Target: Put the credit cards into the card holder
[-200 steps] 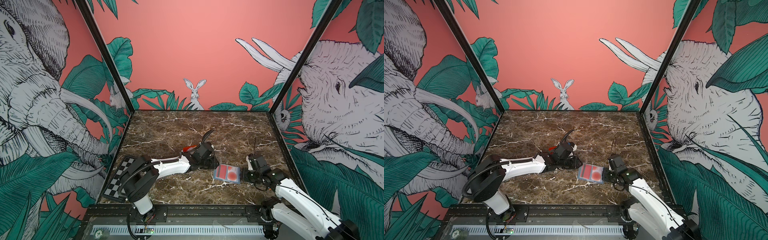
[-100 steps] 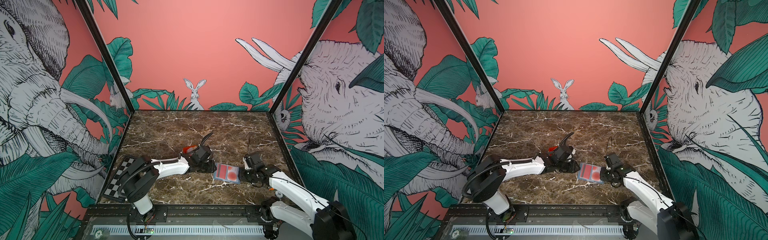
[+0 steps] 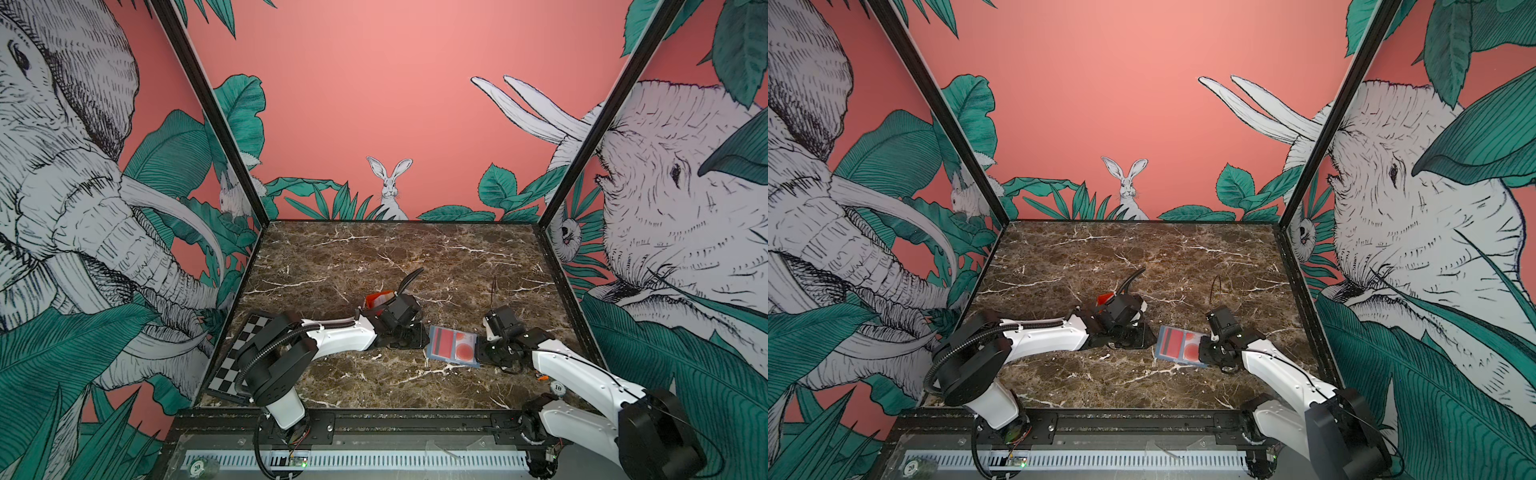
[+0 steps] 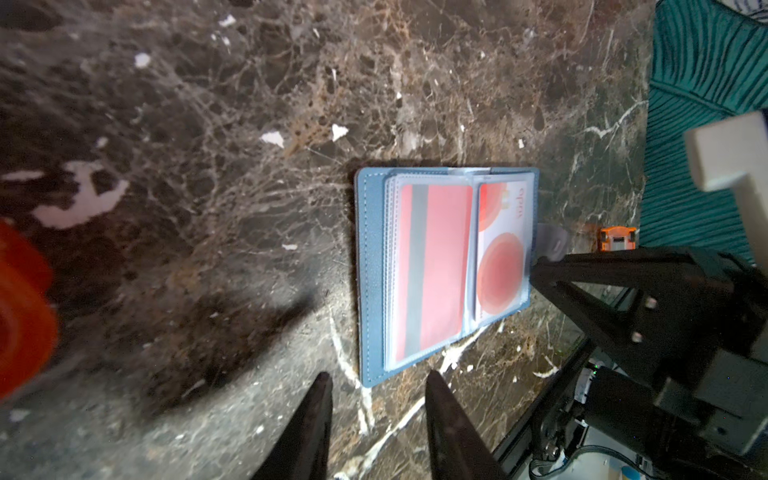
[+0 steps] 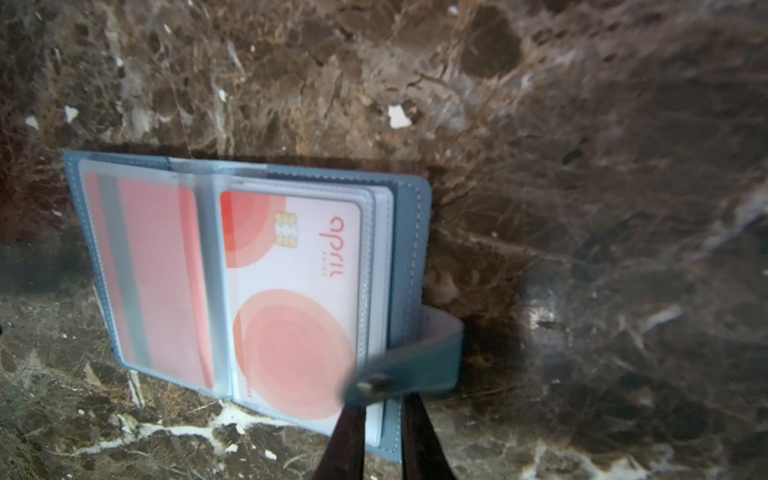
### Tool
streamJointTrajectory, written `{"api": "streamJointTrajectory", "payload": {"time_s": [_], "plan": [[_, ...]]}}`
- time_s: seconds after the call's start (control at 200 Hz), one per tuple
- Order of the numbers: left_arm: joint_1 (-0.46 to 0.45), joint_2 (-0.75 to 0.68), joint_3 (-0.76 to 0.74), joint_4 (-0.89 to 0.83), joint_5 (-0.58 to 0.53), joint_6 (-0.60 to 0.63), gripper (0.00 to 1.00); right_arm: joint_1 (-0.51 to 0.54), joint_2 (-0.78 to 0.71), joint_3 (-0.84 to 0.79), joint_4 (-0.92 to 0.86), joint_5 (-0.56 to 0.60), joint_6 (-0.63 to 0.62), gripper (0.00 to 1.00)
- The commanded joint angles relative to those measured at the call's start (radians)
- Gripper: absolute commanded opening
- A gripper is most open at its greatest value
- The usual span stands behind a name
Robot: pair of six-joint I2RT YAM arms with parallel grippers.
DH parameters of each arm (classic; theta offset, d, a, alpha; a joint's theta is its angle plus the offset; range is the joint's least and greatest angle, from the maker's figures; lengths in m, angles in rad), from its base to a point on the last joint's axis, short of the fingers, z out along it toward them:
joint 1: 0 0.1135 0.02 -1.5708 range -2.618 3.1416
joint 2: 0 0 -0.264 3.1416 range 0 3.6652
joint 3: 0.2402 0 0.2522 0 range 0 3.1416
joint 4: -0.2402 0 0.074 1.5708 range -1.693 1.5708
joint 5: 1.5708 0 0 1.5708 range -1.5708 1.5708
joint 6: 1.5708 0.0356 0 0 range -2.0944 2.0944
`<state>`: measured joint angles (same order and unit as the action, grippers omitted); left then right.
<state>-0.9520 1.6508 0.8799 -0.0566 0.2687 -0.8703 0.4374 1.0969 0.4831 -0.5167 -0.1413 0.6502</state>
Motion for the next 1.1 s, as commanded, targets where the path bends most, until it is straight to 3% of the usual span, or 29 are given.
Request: {"api": "streamJointTrajectory", "payload": {"time_s": [0.0, 0.855, 1.095], "plan": [[0.006, 0.013, 0.013, 0.027, 0.031, -0.016, 0.41, -0.006, -0.002, -0.014, -0.004, 0.020, 0.000, 0.15], [-0.011, 0.134, 0.037, 0.107, 0.091, -0.083, 0.43, -0.006, -0.006, -0.042, -0.008, 0.022, 0.004, 0.11], [-0.016, 0.167, 0.028, 0.247, 0.165, -0.122, 0.44, -0.006, -0.007, -0.040, -0.008, 0.021, 0.000, 0.10]]}}
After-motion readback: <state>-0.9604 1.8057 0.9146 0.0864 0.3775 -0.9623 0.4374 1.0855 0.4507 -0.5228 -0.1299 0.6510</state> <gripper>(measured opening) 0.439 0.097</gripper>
